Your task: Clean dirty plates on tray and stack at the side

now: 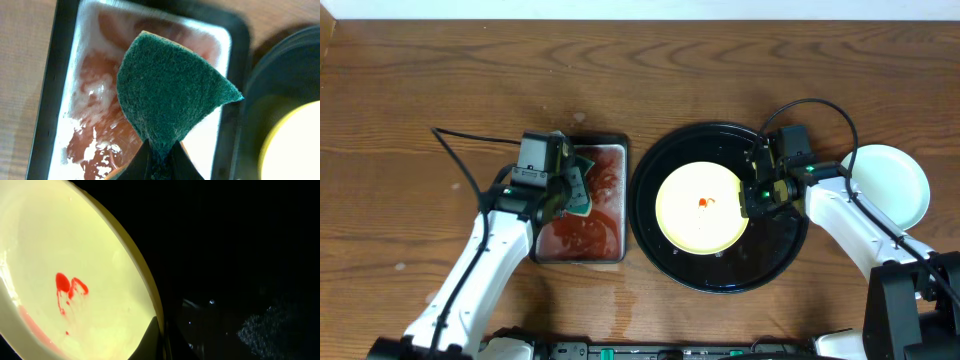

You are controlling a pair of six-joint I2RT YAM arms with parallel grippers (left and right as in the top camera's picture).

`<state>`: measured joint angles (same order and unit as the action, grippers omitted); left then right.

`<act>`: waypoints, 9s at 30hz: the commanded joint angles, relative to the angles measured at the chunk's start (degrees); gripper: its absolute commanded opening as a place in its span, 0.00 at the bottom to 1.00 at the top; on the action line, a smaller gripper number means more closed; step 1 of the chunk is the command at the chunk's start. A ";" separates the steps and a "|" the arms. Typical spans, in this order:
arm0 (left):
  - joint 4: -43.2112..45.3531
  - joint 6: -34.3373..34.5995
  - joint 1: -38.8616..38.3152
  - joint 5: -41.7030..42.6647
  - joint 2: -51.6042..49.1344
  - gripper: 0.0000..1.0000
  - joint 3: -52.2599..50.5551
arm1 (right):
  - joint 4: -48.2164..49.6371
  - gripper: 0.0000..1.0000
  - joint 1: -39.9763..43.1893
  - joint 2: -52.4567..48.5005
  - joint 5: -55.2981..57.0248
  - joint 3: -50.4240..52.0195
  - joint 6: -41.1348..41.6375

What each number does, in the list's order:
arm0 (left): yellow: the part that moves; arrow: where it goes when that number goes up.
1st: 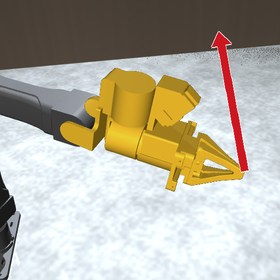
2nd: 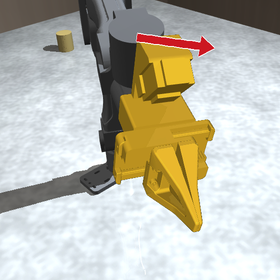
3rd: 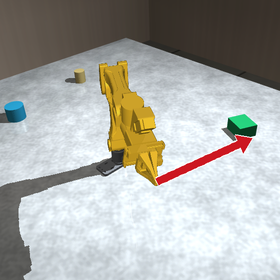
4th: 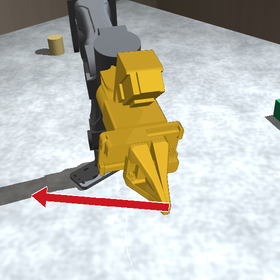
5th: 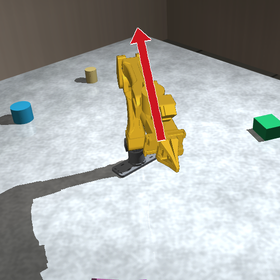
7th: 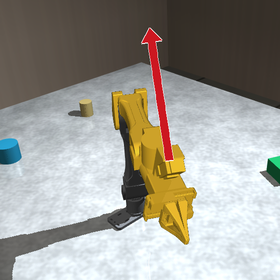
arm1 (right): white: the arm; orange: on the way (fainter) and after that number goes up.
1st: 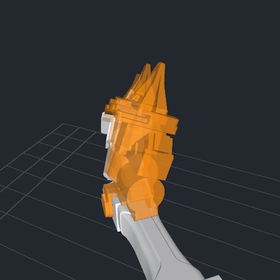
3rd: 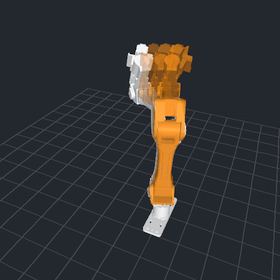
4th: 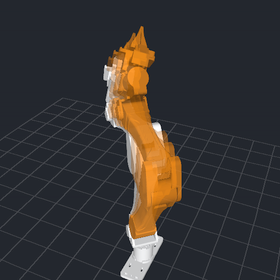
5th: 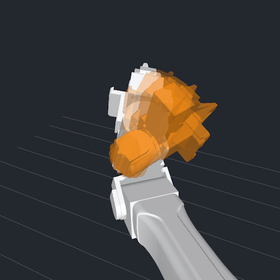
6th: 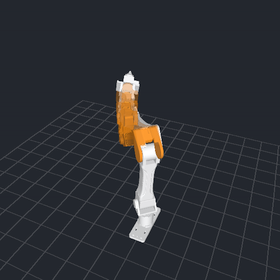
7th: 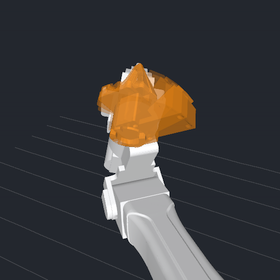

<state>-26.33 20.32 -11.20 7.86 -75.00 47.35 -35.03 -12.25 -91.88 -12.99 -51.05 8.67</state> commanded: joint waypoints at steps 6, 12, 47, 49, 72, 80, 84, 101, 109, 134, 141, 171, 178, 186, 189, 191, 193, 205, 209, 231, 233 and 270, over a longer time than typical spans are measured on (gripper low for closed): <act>4.24 -2.71 5.01 6.84 8.66 0.07 -0.20 | 0.61 0.01 -0.59 -0.39 0.17 0.74 -0.59; 4.76 -2.47 7.72 11.04 14.10 0.07 -0.20 | 1.33 0.01 -0.61 -0.39 0.15 0.96 -0.59; 2.84 -2.47 7.72 11.04 14.78 0.07 -0.22 | 2.05 0.01 -0.61 -0.39 0.15 1.05 -0.59; 2.84 -2.47 7.72 11.04 14.78 0.07 -0.22 | 2.03 0.01 -0.61 -0.39 0.15 1.05 -0.59; 2.89 -2.49 7.72 10.99 14.62 0.07 -0.22 | 2.08 0.01 -0.61 -0.39 0.15 1.25 -0.59; 2.86 -2.47 7.69 10.99 11.17 0.07 -0.22 | 2.08 0.01 -0.61 -0.39 0.15 1.25 -0.59; 2.84 -2.47 7.65 11.02 7.17 0.07 -0.24 | 2.10 0.01 -0.61 -0.39 0.15 1.25 -0.59; 0.04 -1.14 7.65 11.04 -13.29 0.07 -0.24 | 2.05 0.01 -0.61 -0.39 0.15 1.25 -0.59; -0.76 -1.18 7.65 11.04 -7.13 0.08 0.02 | 2.10 0.01 -0.61 -0.39 0.15 1.25 -0.59; -17.16 2.75 6.60 6.49 -0.98 0.07 10.21 | 2.01 0.01 -0.61 -0.39 0.11 1.25 -0.55; -17.20 2.73 0.59 1.88 -2.91 0.07 10.67 | 0.48 0.01 -0.61 -0.39 -1.66 1.84 2.12; 14.84 20.06 -37.16 1.95 -21.20 0.08 10.64 | 8.66 0.01 -0.61 -0.39 -7.21 14.95 5.68; 13.62 20.02 -37.09 1.90 -28.81 0.07 10.64 | 8.66 0.01 -0.61 -0.39 -7.19 14.95 5.68; 5.18 17.18 -35.47 -5.51 -31.15 0.07 10.64 | 8.66 0.01 -0.61 -0.39 -7.19 14.95 5.66; 3.13 15.23 -33.83 -6.45 -30.27 0.08 10.64 | 8.66 0.01 -0.61 -0.39 -7.17 14.95 5.66; 2.58 14.84 -32.57 -6.43 -29.24 0.07 10.64 | 8.66 0.01 -0.61 -0.39 -7.19 14.95 5.66; 2.60 14.86 -31.69 -6.29 -28.09 0.07 10.64 | 8.66 0.01 -0.61 -0.39 -7.19 14.95 5.66; 11.39 16.02 -34.53 7.93 -23.21 0.07 10.64 | 8.68 0.01 -0.61 -0.39 -7.17 14.95 5.68; 14.56 16.02 -36.85 6.38 -24.37 0.08 10.64 | 8.66 0.01 -0.61 -0.39 -7.17 14.95 5.68; 2.51 15.10 -31.58 -7.45 -29.57 0.08 10.64 | 8.66 0.01 -0.61 -0.39 -7.17 14.95 5.66; 2.56 12.13 -30.69 -5.38 -28.35 0.08 10.64 | 8.66 0.01 -0.61 -0.39 -7.08 14.95 5.64; 4.76 14.88 -35.91 -15.28 -29.92 0.08 10.64 | 8.63 0.01 -0.61 -0.39 -6.97 14.95 5.66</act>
<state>-17.61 34.96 -49.12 3.18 -103.35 59.11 -25.12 -11.81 -89.60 -20.84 -38.87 14.52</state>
